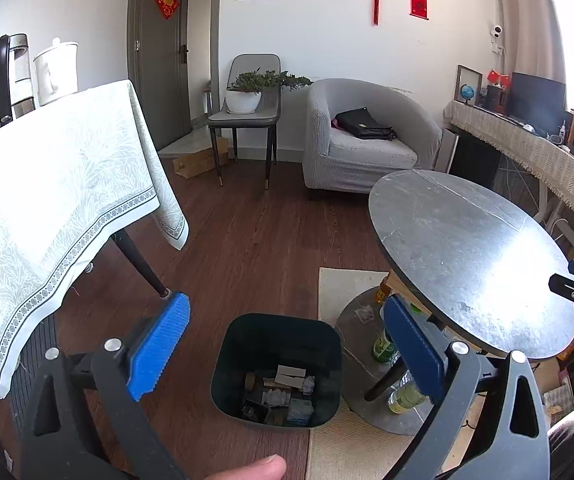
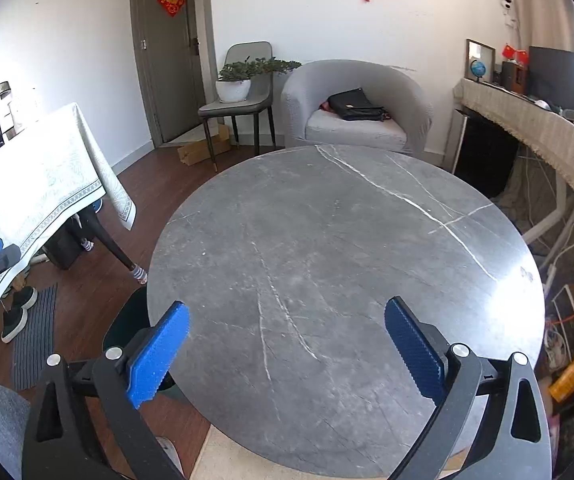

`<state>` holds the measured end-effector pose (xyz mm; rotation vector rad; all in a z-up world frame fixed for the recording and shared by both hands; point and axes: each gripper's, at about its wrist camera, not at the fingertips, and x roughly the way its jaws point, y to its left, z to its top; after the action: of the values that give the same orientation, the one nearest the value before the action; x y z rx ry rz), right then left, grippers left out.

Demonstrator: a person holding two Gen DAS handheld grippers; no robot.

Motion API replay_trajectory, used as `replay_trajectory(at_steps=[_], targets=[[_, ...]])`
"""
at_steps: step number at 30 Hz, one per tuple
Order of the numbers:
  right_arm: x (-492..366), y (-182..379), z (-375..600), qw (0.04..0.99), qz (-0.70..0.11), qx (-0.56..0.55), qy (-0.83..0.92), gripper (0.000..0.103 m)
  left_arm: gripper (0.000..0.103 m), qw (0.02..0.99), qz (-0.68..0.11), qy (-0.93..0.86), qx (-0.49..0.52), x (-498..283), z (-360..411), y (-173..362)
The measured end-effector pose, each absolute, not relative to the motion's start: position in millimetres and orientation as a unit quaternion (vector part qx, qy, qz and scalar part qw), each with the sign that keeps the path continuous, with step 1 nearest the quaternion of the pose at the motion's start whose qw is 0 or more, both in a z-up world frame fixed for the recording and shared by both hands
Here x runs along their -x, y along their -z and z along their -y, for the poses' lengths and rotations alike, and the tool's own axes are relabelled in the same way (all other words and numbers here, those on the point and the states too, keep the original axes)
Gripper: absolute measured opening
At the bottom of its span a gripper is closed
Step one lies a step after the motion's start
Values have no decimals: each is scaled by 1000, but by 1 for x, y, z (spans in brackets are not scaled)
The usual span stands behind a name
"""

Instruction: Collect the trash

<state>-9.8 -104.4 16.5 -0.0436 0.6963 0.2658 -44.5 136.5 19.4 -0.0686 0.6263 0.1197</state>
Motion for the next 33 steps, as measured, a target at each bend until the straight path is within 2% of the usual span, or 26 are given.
replay_trajectory(at_steps=[7, 15, 33], targets=[[41, -23, 145, 943, -317, -11, -106, 99, 99, 946, -316, -70, 28, 56, -122, -9], [53, -21, 139, 944, -304, 12, -127, 99, 99, 943, -321, -70, 50, 58, -126, -8], [47, -15, 136, 935, -324, 12, -146, 99, 100, 939, -334, -70, 36, 53, -118, -3]])
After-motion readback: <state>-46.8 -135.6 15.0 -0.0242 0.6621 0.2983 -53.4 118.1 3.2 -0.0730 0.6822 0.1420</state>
